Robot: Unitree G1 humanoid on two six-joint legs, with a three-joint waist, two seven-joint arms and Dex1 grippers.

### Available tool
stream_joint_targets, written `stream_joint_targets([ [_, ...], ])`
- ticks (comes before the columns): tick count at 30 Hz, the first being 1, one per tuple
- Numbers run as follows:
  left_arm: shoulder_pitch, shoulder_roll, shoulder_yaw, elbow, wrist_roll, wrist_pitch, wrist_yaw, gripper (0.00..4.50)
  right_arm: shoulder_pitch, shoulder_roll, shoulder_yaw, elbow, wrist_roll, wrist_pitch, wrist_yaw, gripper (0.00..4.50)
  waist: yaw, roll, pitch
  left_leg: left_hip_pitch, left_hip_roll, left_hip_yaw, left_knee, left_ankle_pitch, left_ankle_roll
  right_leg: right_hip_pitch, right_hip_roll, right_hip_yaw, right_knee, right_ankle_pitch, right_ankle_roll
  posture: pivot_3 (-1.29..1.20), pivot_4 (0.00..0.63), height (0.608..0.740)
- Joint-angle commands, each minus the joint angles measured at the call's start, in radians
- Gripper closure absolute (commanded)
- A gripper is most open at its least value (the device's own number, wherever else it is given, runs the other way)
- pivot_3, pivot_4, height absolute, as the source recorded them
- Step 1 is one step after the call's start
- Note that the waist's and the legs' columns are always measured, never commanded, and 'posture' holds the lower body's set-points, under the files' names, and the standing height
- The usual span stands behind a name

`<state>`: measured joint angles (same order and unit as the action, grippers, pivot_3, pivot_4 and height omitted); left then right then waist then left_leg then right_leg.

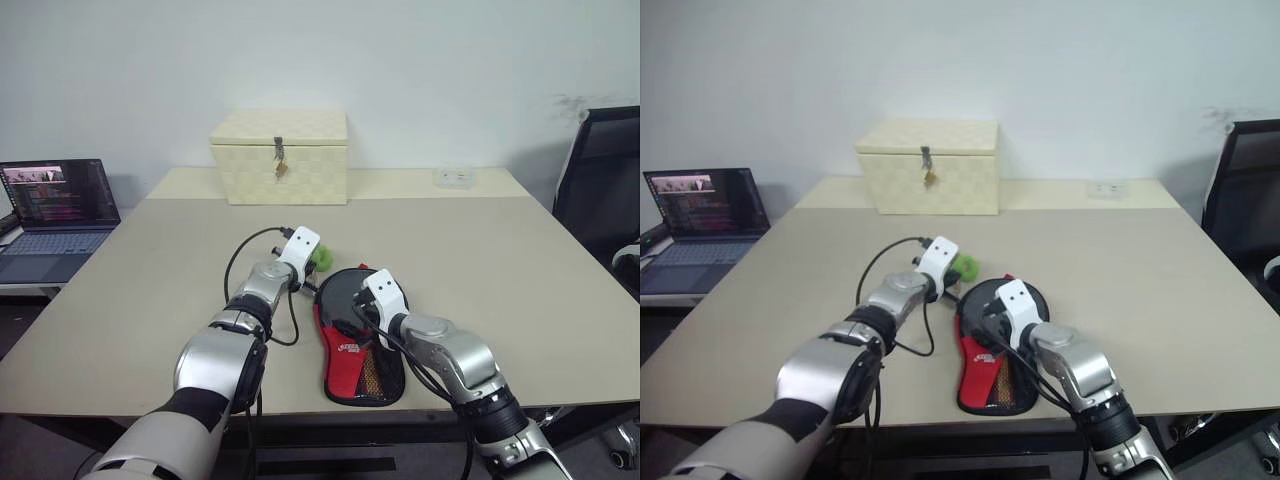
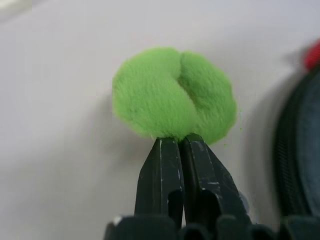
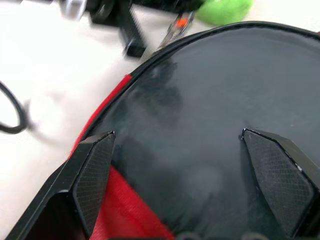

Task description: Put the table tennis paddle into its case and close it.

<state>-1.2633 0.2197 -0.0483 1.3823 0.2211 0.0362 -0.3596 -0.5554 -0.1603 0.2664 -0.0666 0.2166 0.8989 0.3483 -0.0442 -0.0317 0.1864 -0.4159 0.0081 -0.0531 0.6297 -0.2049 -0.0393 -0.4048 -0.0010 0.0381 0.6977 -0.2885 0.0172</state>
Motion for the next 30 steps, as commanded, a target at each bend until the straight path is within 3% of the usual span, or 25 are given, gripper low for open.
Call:
stream_joint_targets([
  [1,-0.075,-0.019,-0.068,-0.015,0.089,-0.078,0.034,4.45,0.068,-0.018,0.042,-0.016,0.001,0.094,0.014,0.0,0.004,0.0,0.0,0.0,0.0,0.0,0.0,0.0,0.0,0.0,0.0,0.0,0.0,0.0,0.0,0.0,0.15,0.74],
  [15,-0.13,-0.094,-0.31,0.001,0.356,-0.236,0.085,4.45,0.2,-0.013,0.05,-0.153,0.004,0.182,-0.034,0.0,0.01,-0.002,-0.002,0.0,-0.001,0.0,0.0,0.0,0.0,0.0,0.0,0.0,0.0,-0.002,0.003,0.0,0.15,0.74],
  [30,-0.189,-0.158,-0.503,0.009,0.554,-0.37,0.204,4.45,0.28,0.004,0.071,-0.231,0.011,0.222,-0.069,0.0,0.012,-0.003,-0.003,0.0,-0.002,0.0,0.0,0.0,0.0,0.001,0.0,0.0,-0.001,-0.002,0.004,0.0,0.15,0.74],
])
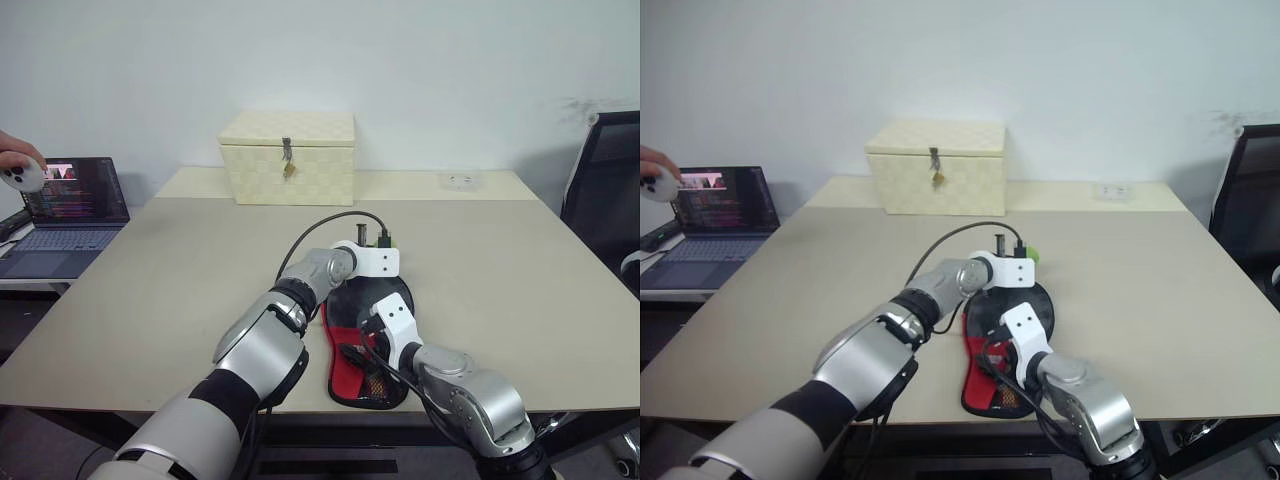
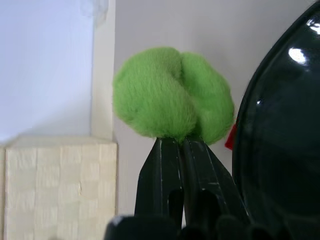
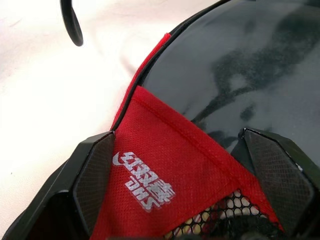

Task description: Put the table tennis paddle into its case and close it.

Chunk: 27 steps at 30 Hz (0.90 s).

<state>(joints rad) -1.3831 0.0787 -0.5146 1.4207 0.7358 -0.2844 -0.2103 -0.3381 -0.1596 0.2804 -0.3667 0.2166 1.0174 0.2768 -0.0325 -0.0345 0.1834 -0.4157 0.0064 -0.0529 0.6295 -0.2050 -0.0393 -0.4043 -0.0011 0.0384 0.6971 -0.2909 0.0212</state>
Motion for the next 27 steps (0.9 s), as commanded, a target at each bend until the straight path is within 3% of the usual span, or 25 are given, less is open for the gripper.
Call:
stream_joint_targets([
  [1,-0.071,-0.02,-0.058,-0.029,0.06,-0.059,0.068,4.45,0.065,0.006,0.058,0.069,0.011,0.104,0.0,0.0,0.0,0.0,0.0,0.0,0.0,0.0,0.0,0.0,0.0,0.0,0.0,0.0,0.0,0.0,0.0,0.0,0.15,0.74],
  [13,-0.102,-0.11,-0.155,-0.032,0.14,-0.18,0.154,4.45,0.076,0.021,0.064,0.069,0.013,0.105,-0.015,0.0,0.001,-0.001,-0.001,0.0,0.0,0.0,0.0,0.0,0.0,0.0,0.0,0.0,0.0,0.0,0.0,0.0,0.15,0.74],
  [27,-0.07,-0.16,-0.143,-0.027,0.115,-0.226,0.071,4.45,0.072,0.03,0.064,0.082,0.009,0.093,-0.011,0.0,-0.001,0.0,-0.005,0.0,-0.005,0.0,0.0,0.0,0.0,0.0,0.0,0.001,0.0,0.0,0.0,0.0,0.15,0.74],
])
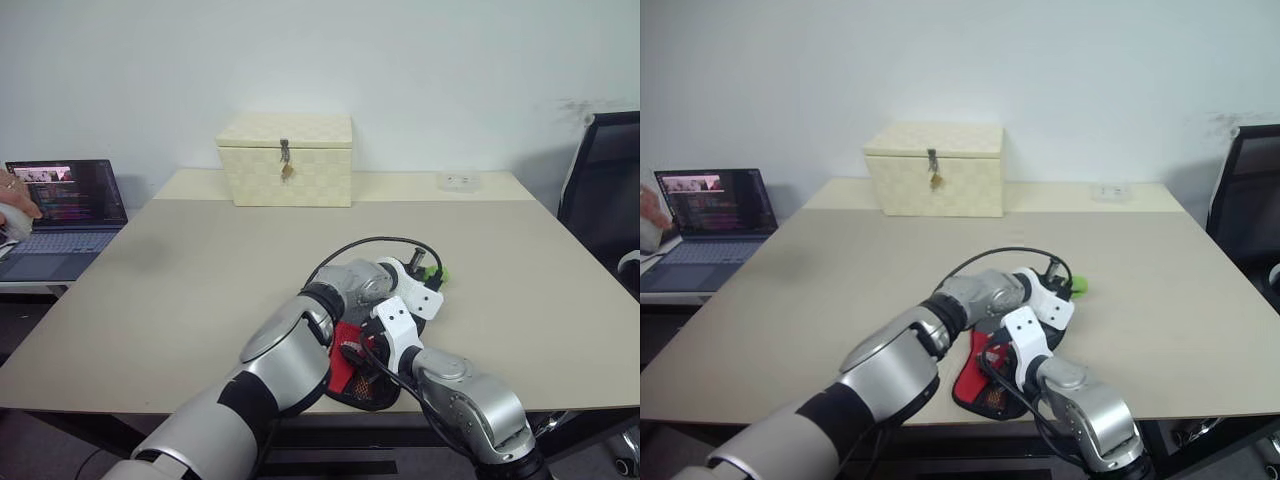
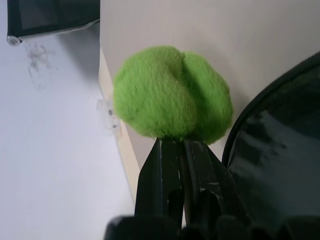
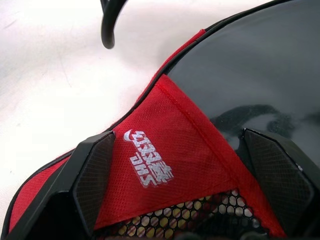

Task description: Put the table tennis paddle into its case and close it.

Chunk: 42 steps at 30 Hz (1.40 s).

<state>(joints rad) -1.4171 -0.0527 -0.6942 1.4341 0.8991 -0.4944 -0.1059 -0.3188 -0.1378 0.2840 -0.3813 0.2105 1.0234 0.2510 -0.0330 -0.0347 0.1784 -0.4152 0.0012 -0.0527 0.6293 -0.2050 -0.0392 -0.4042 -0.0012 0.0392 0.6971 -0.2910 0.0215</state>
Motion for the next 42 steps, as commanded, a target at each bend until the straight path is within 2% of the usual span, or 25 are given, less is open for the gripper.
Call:
stream_joint_targets([
  [1,-0.028,-0.029,0.059,-0.039,-0.074,-0.006,-0.086,4.45,0.052,0.009,0.06,0.097,0.015,0.087,0.015,0.0,0.0,0.0,0.0,0.0,0.0,0.0,0.0,0.0,0.0,0.0,0.0,0.0,0.0,0.0,0.0,0.0,0.15,0.74],
  [2,-0.024,-0.029,0.074,-0.038,-0.091,0.001,-0.121,4.45,0.052,0.009,0.06,0.097,0.015,0.087,0.015,0.0,0.0,0.0,-0.001,0.0,0.0,0.0,0.0,0.0,0.0,0.0,0.0,0.0,0.0,0.0,0.0,0.0,0.15,0.74],
  [5,-0.015,-0.024,0.12,-0.043,-0.144,-0.022,-0.201,3.81,0.047,0.01,0.06,0.1,0.014,0.086,0.015,0.0,0.0,0.0,-0.002,0.0,0.0,0.0,0.0,0.0,0.0,0.0,0.0,0.0,0.0,0.0,0.0,0.0,0.15,0.74],
  [10,0.008,0.008,0.176,-0.047,-0.207,0.002,-0.318,2.03,0.02,0.016,0.045,0.12,0.015,0.076,0.019,0.0,-0.01,0.0,-0.006,0.001,0.0,0.001,0.0,0.0,0.0,0.001,0.0,0.001,0.0,0.0,0.0,0.0,0.15,0.74],
  [14,0.016,0.06,0.226,-0.056,-0.26,0.01,-0.373,2.03,-0.013,0.014,0.023,0.148,0.017,0.063,0.031,0.0,-0.025,0.0,-0.007,0.004,0.001,0.001,0.0,0.0,0.0,0.003,0.001,0.001,0.001,0.0,0.0,0.0,0.15,0.74],
  [20,0.019,0.143,0.371,-0.083,-0.41,-0.003,-0.444,2.03,-0.07,-0.004,0.009,0.123,0.042,0.051,0.084,0.0,-0.027,-0.001,-0.006,0.014,0.001,0.001,-0.001,0.0,0.0,0.013,0.001,0.001,0.0,0.0,0.0,0.0,0.15,0.74],
  [24,0.06,0.275,0.596,-0.155,-0.663,0.043,-0.616,2.03,-0.119,-0.053,-0.083,-0.069,0.177,0.1,0.201,0.0,-0.033,-0.001,-0.003,0.015,0.002,0.002,-0.001,0.0,0.0,0.015,0.001,0.001,-0.001,0.0,0.0,0.0,0.15,0.74],
  [27,0.138,0.335,0.719,-0.246,-0.837,0.164,-0.814,2.03,-0.149,-0.085,-0.162,-0.13,0.253,0.134,0.237,0.0,-0.037,0.0,-0.003,0.015,0.008,0.002,-0.002,0.0,0.0,0.014,0.001,0.001,-0.001,0.0,0.0,0.0,0.15,0.74],
  [29,0.226,0.381,0.772,-0.368,-0.957,0.288,-0.986,2.03,-0.166,-0.09,-0.223,-0.131,0.276,0.139,0.225,0.0,-0.037,0.0,-0.003,0.015,0.009,0.001,-0.002,0.0,0.0,0.014,0.002,0.0,-0.001,0.0,0.0,0.0,0.15,0.74],
  [32,0.41,0.484,0.799,-0.65,-1.115,0.541,-1.216,2.03,-0.174,-0.096,-0.304,-0.11,0.262,0.12,0.17,0.0,-0.036,0.0,-0.002,0.014,0.009,0.0,-0.003,0.0,0.0,0.014,0.001,0.0,-0.002,0.001,-0.003,0.0,0.15,0.74],
  [37,0.644,0.64,0.805,-1.072,-1.296,0.927,-1.304,2.03,-0.151,-0.087,-0.393,-0.035,0.201,0.09,0.046,0.0,-0.031,0.0,-0.002,0.013,0.009,-0.005,-0.003,0.0,0.0,0.013,-0.001,0.002,-0.002,0.001,-0.007,0.0,0.15,0.74],
  [42,0.793,0.735,0.797,-1.276,-1.351,1.022,-1.29,2.03,-0.143,-0.055,-0.441,0.058,0.152,0.069,-0.064,0.0,-0.017,0.001,-0.001,0.015,0.009,-0.004,-0.003,0.0,0.0,0.015,-0.002,0.002,-0.001,0.0,-0.005,0.0,0.15,0.74],
])
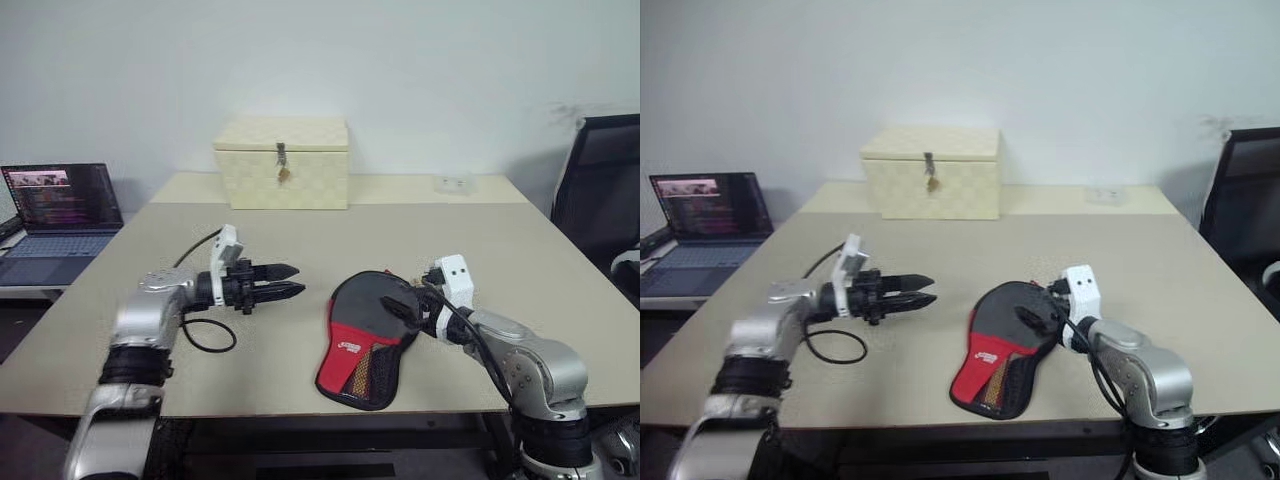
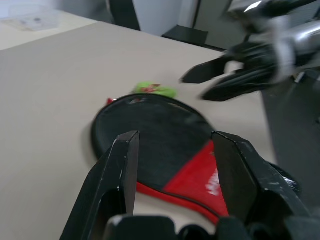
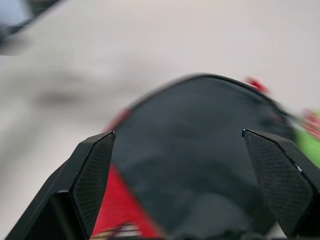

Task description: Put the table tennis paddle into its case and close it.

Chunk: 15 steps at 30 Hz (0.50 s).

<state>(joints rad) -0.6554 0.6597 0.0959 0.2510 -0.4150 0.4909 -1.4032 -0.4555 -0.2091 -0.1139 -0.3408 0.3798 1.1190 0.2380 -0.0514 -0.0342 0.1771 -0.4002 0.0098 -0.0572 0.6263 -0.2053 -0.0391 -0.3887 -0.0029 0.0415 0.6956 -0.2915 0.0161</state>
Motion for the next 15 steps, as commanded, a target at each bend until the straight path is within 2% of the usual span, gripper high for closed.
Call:
stream_joint_targets([
  [1,0.041,0.026,0.009,-0.112,-0.046,0.05,0.022,2.03,-0.009,0.02,-0.054,0.035,-0.02,-0.028,-0.063,0.0,0.002,0.0,0.0,0.0,0.0,0.001,0.0,0.0,0.0,0.0,0.0,0.0,0.0,-0.001,0.001,0.0,0.15,0.74],
  [10,0.114,0.056,0.022,-0.233,-0.087,0.091,0.106,2.03,-0.015,0.096,-0.1,0.177,-0.022,-0.034,-0.143,0.0,0.0,0.001,0.001,0.0,0.002,0.004,-0.002,0.0,0.0,-0.001,0.0,0.001,0.0,-0.002,0.0,0.0,0.15,0.74],
  [13,0.12,0.055,0.017,-0.257,-0.095,0.1,0.127,1.99,-0.036,0.11,-0.076,0.236,-0.022,-0.053,-0.125,0.56,-0.005,0.001,0.001,0.0,0.002,0.004,-0.002,0.0,0.0,-0.001,0.0,0.001,-0.001,-0.002,0.0,0.0,0.15,0.74],
  [15,0.12,0.054,0.012,-0.264,-0.099,0.103,0.138,1.99,-0.051,0.105,-0.061,0.271,-0.024,-0.07,-0.104,1.22,-0.007,0.001,0.001,0.001,0.002,0.004,-0.002,0.0,0.0,-0.001,0.0,0.002,-0.001,-0.002,0.0,0.0,0.15,0.74],
])
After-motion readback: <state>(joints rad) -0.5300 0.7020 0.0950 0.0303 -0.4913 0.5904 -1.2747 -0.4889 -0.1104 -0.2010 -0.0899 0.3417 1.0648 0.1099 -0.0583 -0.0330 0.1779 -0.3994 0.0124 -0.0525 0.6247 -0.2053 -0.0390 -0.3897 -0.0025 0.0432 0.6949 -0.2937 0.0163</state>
